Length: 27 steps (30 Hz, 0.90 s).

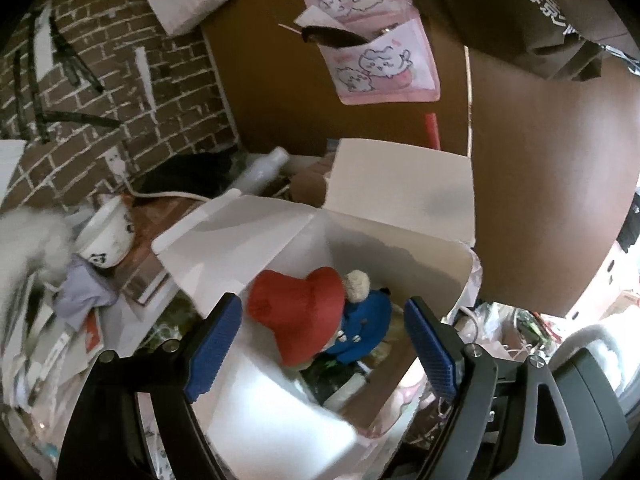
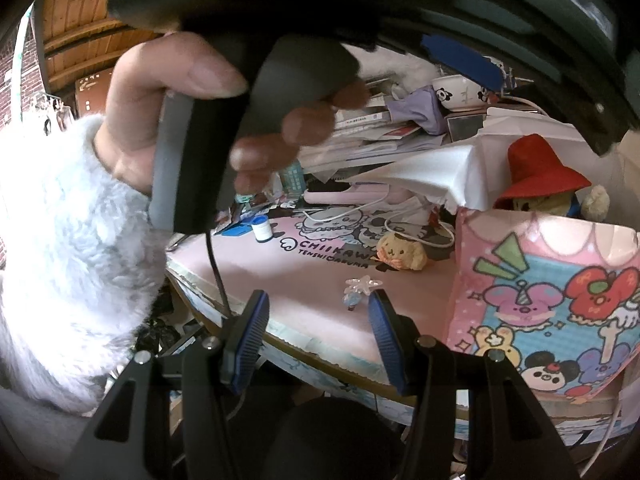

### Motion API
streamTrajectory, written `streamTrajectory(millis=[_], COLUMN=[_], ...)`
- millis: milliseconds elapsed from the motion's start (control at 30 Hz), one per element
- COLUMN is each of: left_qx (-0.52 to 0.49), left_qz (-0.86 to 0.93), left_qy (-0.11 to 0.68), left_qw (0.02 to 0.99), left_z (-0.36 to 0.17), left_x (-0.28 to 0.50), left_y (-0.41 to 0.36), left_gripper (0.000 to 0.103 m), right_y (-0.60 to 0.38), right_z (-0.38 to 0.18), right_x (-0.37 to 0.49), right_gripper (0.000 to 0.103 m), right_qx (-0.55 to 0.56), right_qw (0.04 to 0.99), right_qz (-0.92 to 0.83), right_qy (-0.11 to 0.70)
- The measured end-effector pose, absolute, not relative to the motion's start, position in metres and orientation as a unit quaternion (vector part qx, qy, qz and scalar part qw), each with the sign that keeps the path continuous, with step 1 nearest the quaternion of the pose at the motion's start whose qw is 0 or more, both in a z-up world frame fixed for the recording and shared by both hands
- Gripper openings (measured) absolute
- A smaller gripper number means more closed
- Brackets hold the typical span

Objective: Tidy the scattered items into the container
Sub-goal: 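Withdraw the left gripper from the box back over the table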

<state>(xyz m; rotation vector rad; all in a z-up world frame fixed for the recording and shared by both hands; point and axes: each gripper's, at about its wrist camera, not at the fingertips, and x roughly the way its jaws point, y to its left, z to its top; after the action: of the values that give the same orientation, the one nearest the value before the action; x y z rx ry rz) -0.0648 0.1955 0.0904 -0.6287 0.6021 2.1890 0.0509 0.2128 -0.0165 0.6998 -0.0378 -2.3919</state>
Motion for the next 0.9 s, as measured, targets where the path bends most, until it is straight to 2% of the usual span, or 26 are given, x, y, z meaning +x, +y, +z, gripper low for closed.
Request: streamTrajectory(millis=[67, 333, 600, 667, 733, 900], left_qx=[-0.234, -0.201, -0.19, -0.186, -0.185, -0.187], left_qz=[0.868, 0.904, 0.942, 0.951, 0.958, 0.966], left_qy=[0.234, 0.216, 0.185, 0.181, 0.175, 0.16], left_qw=[0.369, 0.31, 0.204, 0.166, 0.133, 0.073], left_z=[0.093, 0.098, 0.094, 0.09, 0.085, 0.067], left_x=[-0.061, -0.047, -0.04, -0.037, -0.034, -0.021], left_y=[0.187, 0.143, 0.089, 0.075, 0.062, 0.033], left_gripper=[0.09, 0.093, 0.096, 0.096, 0.096, 0.097], right_y=[0.216, 0.196, 0.179, 0.173, 0.168, 0.161], right_z=[-0.016, -0.019, -0.029, -0.031, -0.034, -0.041], right_x=[0.05, 0.036, 0.026, 0.023, 0.02, 0.013], right_gripper=[0.049, 0.049, 0.05, 0.052, 0.059, 0.06], right_qx=[0.267, 0.278, 0.289, 0.29, 0.291, 0.299], right_qw=[0.317, 0.317, 0.309, 0.303, 0.295, 0.271], right_qz=[-0.91, -0.907, -0.906, -0.908, -0.91, -0.915], right_qy=[-0.015, -0.012, -0.005, 0.001, 0.005, 0.002])
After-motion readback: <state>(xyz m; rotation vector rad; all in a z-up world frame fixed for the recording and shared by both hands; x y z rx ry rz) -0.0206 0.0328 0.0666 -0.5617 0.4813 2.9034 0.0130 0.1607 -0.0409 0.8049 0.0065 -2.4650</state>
